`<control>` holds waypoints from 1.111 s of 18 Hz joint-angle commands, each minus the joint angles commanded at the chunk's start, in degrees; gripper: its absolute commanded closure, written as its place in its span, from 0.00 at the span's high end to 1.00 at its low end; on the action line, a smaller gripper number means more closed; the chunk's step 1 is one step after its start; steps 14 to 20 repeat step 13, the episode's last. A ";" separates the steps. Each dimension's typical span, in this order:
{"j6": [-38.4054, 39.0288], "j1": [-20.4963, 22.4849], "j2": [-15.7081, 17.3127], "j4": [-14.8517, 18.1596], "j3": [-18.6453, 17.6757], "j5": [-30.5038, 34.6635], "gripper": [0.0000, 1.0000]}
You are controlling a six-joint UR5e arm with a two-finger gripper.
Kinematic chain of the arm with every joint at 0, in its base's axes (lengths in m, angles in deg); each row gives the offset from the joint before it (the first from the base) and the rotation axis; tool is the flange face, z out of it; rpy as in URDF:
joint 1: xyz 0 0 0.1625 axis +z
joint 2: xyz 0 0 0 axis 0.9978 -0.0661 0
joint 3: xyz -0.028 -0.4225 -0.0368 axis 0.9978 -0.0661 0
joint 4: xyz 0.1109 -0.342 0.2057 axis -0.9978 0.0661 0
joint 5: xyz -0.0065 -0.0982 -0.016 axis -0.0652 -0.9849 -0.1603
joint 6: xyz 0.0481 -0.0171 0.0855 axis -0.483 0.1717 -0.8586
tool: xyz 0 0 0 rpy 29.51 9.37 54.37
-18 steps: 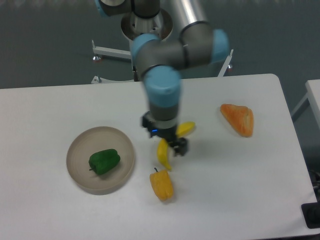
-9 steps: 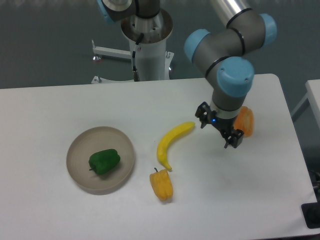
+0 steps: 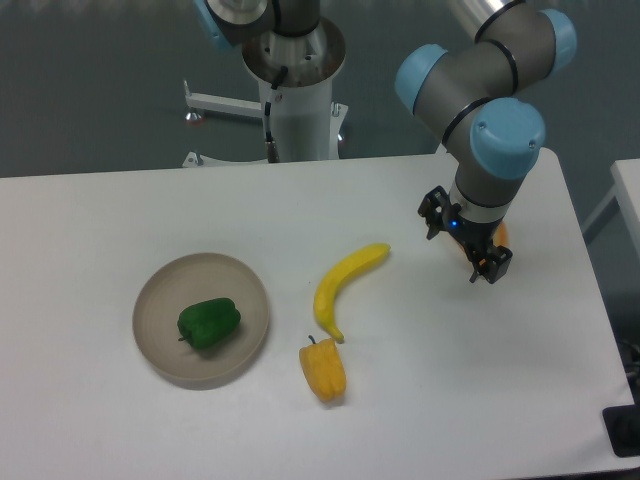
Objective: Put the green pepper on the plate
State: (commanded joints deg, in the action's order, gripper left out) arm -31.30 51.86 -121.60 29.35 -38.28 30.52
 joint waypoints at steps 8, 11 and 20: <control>0.79 -0.26 -0.44 -2.37 -0.70 -0.70 1.00; 0.79 -0.35 -0.53 -2.46 -0.88 -0.18 1.00; 0.88 -0.35 -0.70 -2.46 -0.88 -0.09 1.00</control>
